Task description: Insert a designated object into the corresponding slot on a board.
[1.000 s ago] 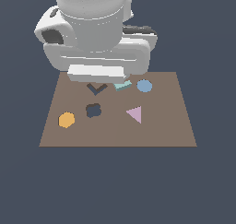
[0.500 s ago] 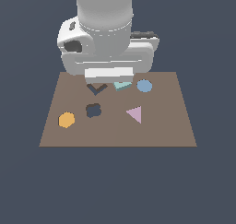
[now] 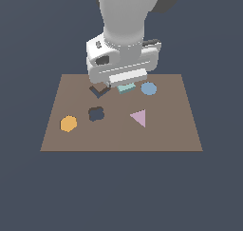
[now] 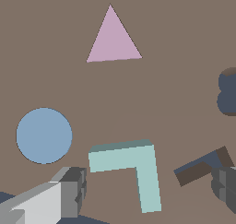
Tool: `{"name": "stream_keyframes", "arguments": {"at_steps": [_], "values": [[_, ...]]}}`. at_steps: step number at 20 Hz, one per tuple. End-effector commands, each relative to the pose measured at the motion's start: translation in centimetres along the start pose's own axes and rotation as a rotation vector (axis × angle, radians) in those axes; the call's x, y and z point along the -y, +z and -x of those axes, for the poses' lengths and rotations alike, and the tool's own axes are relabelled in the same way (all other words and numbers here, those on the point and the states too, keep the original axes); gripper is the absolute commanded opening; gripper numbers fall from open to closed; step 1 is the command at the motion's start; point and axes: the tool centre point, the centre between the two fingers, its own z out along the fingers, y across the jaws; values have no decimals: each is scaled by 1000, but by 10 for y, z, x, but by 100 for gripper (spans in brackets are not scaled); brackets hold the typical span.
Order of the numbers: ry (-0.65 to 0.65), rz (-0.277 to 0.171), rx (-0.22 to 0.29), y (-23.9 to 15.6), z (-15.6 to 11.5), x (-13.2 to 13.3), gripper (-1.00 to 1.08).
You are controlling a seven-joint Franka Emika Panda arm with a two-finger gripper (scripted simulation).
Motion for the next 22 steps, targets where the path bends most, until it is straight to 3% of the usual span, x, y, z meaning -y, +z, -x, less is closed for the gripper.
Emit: {"name": "stream_keyframes", "arguments": {"at_steps": [1, 9, 22], "values": [[-49, -1, -1, 11, 9, 6, 100], [-125, -2, 0, 30, 23, 15, 100], [-121, 0, 0, 42, 23, 14, 100]]}}
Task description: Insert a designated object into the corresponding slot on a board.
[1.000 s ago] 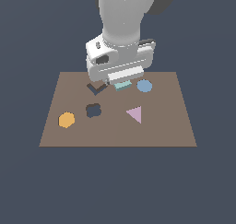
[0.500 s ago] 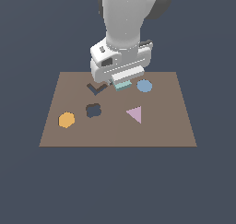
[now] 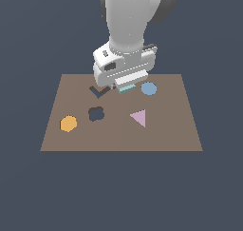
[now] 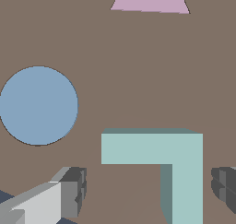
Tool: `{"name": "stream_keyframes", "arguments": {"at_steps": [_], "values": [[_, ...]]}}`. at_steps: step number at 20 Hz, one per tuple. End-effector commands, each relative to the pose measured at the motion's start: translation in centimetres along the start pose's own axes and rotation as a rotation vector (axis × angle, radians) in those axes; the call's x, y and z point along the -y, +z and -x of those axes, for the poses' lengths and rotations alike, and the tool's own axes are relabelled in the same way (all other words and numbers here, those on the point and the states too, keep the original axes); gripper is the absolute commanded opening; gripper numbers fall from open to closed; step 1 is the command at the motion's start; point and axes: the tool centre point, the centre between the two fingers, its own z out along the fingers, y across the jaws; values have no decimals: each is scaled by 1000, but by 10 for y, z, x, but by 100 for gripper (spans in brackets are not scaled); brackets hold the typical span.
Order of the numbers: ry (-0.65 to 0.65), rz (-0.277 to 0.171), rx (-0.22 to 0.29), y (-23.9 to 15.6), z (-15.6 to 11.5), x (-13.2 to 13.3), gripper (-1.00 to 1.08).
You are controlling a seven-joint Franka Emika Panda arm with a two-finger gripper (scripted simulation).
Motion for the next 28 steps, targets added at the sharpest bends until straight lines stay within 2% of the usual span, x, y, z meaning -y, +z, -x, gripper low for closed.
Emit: {"name": "stream_keyframes", "arguments": {"at_steps": [1, 5, 6, 28], "values": [[1, 0, 1, 7, 0, 0, 100], [1, 0, 1, 13, 0, 0, 100], [1, 0, 1, 13, 0, 0, -100], [-15, 0, 1, 8, 2, -6, -100]]}}
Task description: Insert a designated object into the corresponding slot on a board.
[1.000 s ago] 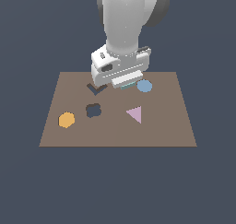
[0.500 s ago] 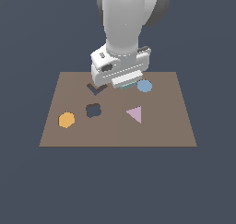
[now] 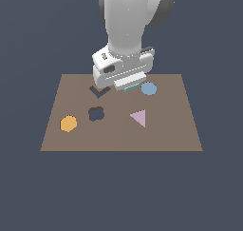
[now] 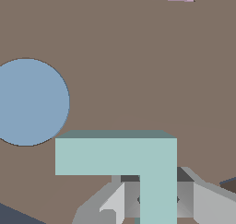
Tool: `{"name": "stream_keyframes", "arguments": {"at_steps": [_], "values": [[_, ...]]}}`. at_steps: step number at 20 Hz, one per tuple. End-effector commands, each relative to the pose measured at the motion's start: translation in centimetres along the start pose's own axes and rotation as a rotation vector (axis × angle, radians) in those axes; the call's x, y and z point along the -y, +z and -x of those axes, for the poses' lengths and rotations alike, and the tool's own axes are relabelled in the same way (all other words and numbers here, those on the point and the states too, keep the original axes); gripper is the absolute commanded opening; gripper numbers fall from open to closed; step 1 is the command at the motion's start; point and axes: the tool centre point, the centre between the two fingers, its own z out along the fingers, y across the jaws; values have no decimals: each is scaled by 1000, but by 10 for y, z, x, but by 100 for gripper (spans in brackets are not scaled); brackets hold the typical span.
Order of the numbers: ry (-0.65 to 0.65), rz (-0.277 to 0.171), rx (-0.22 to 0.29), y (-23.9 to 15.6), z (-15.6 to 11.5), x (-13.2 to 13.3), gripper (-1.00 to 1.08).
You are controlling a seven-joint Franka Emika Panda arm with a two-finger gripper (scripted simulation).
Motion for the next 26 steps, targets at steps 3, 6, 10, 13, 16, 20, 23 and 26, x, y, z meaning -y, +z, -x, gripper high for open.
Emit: {"name": "stream_keyframes", "arguments": {"at_steps": [3, 6, 10, 13, 16, 20, 23, 26], "values": [[-25, 0, 0, -1, 3, -9, -100], [-54, 0, 0, -1, 7, -18, -100], [-104, 0, 0, -2, 12, -35, -100], [-152, 1, 0, -3, 16, -51, -100], [-199, 1, 0, -4, 19, -67, -100], [-250, 1, 0, -6, 21, -85, -100], [-280, 1, 0, -6, 21, -96, -100], [-301, 0, -1, -7, 21, -103, -100]]}}
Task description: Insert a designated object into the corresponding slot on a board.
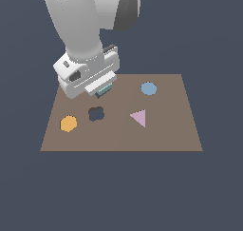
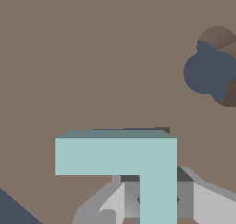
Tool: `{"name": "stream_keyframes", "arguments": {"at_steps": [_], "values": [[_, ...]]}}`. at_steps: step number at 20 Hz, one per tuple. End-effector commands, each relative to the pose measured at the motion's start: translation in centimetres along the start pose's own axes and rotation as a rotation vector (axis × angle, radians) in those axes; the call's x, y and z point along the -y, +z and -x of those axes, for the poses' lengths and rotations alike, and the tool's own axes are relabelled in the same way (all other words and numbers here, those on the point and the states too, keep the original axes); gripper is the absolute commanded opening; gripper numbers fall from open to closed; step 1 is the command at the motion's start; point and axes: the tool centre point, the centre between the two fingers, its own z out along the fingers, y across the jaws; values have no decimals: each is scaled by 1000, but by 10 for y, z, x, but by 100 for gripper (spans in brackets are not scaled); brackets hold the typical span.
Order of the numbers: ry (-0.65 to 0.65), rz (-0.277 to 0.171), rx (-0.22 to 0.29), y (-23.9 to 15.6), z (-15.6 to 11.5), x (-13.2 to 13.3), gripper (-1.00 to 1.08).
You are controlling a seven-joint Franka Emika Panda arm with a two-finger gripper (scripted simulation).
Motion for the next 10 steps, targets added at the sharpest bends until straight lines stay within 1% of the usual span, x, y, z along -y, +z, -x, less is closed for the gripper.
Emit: {"name": "stream_keyframes", "arguments": {"at_steps": [1, 10], "values": [[-18, 0, 0, 0, 1, -5, -100], [-27, 0, 0, 2, 2, -9, -100]]}}
